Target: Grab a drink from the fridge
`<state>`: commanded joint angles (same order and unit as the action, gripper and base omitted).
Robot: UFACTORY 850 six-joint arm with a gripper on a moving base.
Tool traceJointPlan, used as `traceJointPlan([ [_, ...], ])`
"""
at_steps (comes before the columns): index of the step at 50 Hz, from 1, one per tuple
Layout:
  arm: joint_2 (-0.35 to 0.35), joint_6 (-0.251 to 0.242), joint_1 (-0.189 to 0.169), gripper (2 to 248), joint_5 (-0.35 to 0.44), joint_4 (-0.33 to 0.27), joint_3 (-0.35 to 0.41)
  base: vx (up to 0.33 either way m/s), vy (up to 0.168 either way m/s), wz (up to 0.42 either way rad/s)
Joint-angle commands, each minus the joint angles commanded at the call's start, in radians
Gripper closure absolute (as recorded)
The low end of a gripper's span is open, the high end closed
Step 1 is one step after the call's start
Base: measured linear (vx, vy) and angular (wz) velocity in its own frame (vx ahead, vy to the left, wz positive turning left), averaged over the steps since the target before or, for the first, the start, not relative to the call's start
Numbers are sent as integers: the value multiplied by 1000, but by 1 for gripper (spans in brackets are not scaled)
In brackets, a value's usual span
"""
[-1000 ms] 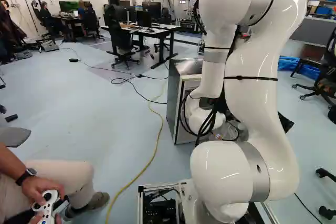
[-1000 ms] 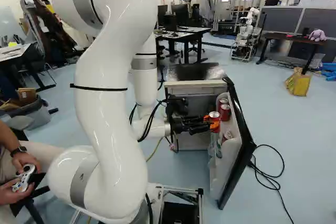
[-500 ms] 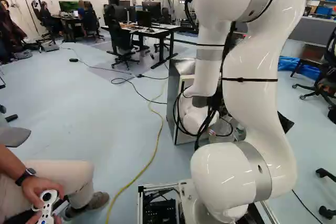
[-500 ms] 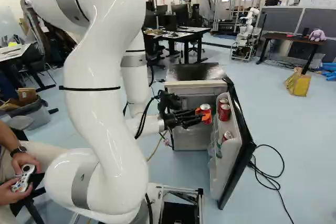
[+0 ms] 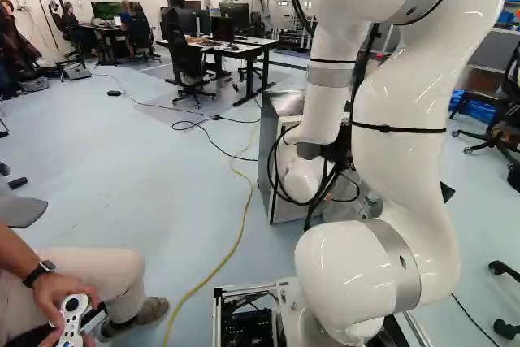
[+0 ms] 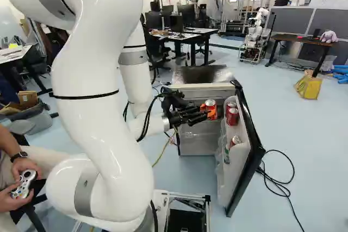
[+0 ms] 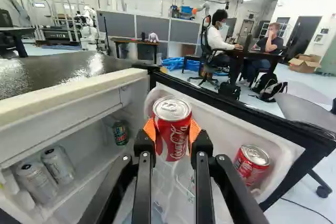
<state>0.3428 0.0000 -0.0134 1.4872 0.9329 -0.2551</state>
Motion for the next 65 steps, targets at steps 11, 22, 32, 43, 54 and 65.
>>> traceJointPlan([
  [11, -37, 0, -16, 169, 0, -63, -2, 0, 0, 0],
  [22, -69, 0, -32, 169, -8, -142, -9, 0, 0, 0],
  [32, -93, 0, -45, 169, -24, -220, -19, 0, 0, 0],
  [43, -117, 0, -60, 169, -54, -305, -30, 0, 0, 0],
  [54, -139, 0, -73, 169, -106, -384, -43, 0, 0, 0],
  [65, -160, 0, -86, 169, -175, -453, -55, 0, 0, 0],
])
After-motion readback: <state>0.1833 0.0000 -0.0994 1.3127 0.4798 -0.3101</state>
